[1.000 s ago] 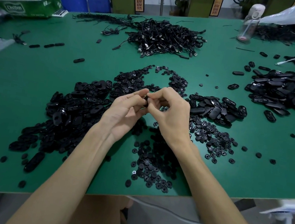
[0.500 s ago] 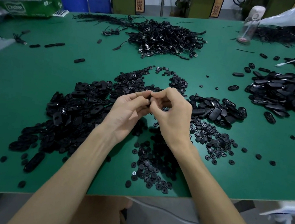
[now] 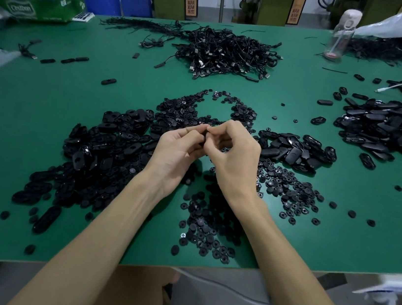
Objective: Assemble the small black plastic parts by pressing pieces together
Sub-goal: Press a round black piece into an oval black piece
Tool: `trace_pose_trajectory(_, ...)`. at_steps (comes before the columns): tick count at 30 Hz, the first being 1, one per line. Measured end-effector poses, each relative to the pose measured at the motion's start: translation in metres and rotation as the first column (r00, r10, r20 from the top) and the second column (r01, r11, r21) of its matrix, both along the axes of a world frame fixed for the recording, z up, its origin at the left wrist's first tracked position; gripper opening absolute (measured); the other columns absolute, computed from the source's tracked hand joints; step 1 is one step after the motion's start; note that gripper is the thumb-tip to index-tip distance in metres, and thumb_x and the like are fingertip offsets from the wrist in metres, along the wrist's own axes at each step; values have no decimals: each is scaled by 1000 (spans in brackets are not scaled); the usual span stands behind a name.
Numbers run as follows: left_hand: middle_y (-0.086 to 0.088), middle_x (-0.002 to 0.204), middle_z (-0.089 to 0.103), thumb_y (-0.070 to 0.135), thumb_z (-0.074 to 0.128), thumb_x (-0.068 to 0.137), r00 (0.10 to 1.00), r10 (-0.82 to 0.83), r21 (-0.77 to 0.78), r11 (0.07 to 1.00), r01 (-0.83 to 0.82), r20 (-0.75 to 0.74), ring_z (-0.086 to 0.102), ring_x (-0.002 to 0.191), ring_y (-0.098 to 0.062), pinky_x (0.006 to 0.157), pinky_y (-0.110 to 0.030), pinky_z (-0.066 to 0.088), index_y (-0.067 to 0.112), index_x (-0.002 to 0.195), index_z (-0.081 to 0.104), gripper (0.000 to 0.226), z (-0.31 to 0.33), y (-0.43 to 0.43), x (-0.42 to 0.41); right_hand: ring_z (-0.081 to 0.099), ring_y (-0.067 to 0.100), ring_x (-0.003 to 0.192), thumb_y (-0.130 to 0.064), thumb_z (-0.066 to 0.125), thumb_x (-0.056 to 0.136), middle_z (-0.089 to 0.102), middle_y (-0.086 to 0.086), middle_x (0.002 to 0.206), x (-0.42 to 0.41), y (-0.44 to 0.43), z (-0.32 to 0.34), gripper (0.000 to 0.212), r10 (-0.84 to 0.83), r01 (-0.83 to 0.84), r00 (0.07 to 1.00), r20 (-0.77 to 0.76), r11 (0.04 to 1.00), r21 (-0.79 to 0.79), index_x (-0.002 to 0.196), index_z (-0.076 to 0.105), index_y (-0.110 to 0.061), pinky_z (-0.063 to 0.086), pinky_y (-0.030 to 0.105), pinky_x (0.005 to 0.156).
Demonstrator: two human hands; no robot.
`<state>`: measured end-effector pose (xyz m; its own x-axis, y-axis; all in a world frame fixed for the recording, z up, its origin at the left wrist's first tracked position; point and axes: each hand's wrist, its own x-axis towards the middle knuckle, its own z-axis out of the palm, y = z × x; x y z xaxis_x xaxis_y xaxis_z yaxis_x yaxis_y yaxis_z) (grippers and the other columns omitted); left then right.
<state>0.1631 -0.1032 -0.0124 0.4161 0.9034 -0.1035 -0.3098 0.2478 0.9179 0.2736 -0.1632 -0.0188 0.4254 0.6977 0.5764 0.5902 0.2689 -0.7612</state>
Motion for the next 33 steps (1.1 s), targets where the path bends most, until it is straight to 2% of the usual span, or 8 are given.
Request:
trace_pose_trajectory(4, -15, 105, 75, -5, 54, 98, 1000, 4, -1, 1000, -4, 4, 73, 89, -16, 80, -25, 58, -11, 125, 65, 30, -1, 0, 0, 62, 15, 75, -6, 73, 88, 65, -2, 83, -1, 1, -1, 9, -16, 16, 1000, 14, 1000, 7, 85, 66, -10, 52, 39, 70)
trace_pose_trajectory(12, -9, 91, 78, -8, 52, 98, 1000, 14, 4, 1000, -14, 7, 74, 81, -12, 74, -21, 58, -10, 118, 67, 25, -1, -1, 1, 61, 16, 75, -6, 72, 88, 65, 0, 84, -1, 1, -1, 8, -21, 21, 999, 26, 1000, 5, 85, 65, -9, 51, 38, 71)
trace_pose_trajectory(17, -10, 89, 78, -10, 51, 97, 998, 57, 1, 998, -57, 2, 74, 79, -12, 73, -21, 58, -10, 112, 69, 23, -1, -3, 4, 59, 19, 76, -5, 72, 88, 62, 1, 84, -4, 2, -2, 10, -9, 10, 998, 66, 1000, -26, 85, 63, -7, 51, 42, 70)
trace_pose_trajectory(24, -11, 88, 75, -14, 49, 95, 995, 39, -91, 995, -31, 91, 72, 79, -14, 70, -21, 57, -2, 93, 73, 27, 4, -5, 3, 57, 22, 73, -4, 72, 87, 60, 1, 82, -4, 3, -2, 12, -18, 19, 993, 117, 1000, -6, 83, 61, -7, 50, 45, 67)
trace_pose_trajectory(29, -13, 101, 77, -9, 52, 98, 997, 24, -35, 999, -21, 72, 74, 90, -16, 80, -24, 59, -5, 114, 70, 24, 3, -5, 1, 61, 15, 76, -5, 72, 90, 64, 0, 84, -2, 2, -1, 8, -30, 29, 999, 20, 1000, 9, 86, 65, -8, 51, 36, 70)
trace_pose_trajectory(33, -15, 107, 78, -5, 60, 98, 1000, 6, 79, 997, -8, 20, 76, 99, -22, 83, -23, 58, 0, 116, 72, 22, 2, -7, 1, 65, 12, 77, -6, 72, 89, 69, 0, 85, 1, 3, 0, 4, -49, 50, 990, -129, 999, 7, 88, 70, -9, 55, 32, 73)
